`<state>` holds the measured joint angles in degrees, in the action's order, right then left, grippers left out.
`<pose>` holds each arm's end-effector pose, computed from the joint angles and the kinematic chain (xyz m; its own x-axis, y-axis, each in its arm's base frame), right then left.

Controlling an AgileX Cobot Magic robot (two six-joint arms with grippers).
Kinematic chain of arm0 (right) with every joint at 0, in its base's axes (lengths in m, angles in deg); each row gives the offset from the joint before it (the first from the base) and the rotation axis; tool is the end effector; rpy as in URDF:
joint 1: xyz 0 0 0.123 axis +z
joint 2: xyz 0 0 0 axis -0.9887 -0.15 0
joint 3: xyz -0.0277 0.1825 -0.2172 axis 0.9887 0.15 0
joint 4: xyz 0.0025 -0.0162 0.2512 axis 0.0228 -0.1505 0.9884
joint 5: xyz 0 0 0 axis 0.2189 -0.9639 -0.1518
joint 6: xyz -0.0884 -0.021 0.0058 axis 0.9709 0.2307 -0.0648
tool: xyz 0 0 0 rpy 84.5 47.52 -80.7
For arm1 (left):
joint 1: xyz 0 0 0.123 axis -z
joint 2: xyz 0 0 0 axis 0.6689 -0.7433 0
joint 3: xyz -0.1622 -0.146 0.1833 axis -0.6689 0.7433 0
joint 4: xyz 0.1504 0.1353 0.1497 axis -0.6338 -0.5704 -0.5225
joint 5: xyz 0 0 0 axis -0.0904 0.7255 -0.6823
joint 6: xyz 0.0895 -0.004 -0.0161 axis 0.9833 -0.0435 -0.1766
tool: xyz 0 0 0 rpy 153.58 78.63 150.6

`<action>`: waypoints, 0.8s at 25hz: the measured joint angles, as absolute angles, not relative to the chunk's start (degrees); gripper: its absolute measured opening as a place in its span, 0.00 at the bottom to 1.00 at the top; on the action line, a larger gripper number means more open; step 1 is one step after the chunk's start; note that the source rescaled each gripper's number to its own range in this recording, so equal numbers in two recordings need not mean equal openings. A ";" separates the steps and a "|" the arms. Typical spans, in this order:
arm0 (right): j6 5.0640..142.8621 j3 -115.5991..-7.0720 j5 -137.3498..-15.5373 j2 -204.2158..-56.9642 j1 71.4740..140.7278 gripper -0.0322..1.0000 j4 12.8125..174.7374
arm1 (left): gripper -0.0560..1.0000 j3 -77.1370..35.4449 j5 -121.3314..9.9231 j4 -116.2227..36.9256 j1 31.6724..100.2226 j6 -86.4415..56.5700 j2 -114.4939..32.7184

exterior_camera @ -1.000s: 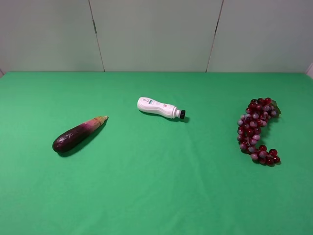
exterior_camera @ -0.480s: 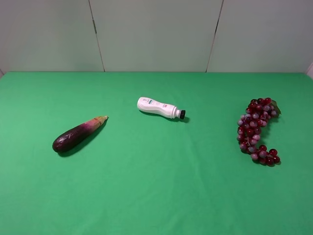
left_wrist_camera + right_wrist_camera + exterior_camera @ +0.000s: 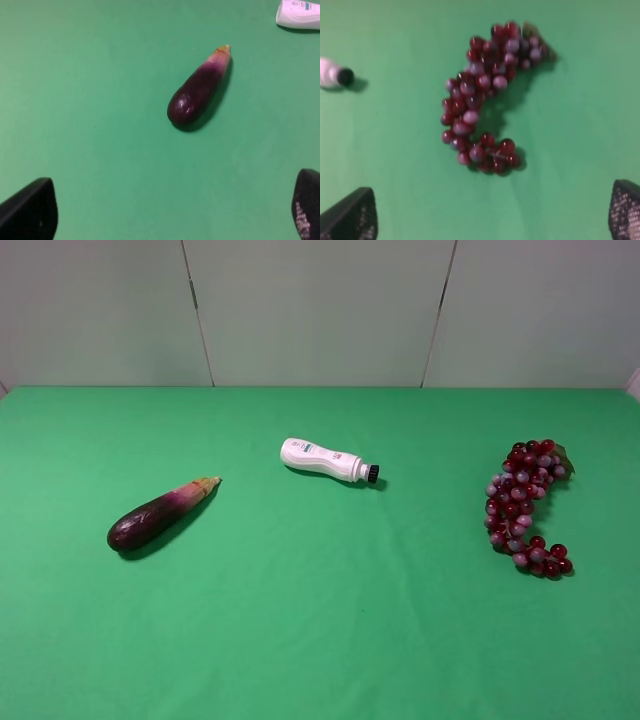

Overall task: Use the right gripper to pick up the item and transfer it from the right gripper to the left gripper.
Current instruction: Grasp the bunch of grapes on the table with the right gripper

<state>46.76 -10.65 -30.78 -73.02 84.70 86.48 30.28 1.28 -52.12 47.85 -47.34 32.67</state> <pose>0.0420 0.0033 0.2846 -0.5894 0.0476 -0.8064 -0.0167 0.9973 0.0711 -0.0058 -0.0009 0.2762 -0.4489 0.0663 -0.8911 0.1250 0.9921 0.0109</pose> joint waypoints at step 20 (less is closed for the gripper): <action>46.97 -27.46 -54.26 -137.23 87.68 1.00 85.88 | 0.96 30.28 1.28 -52.12 47.85 -47.34 32.67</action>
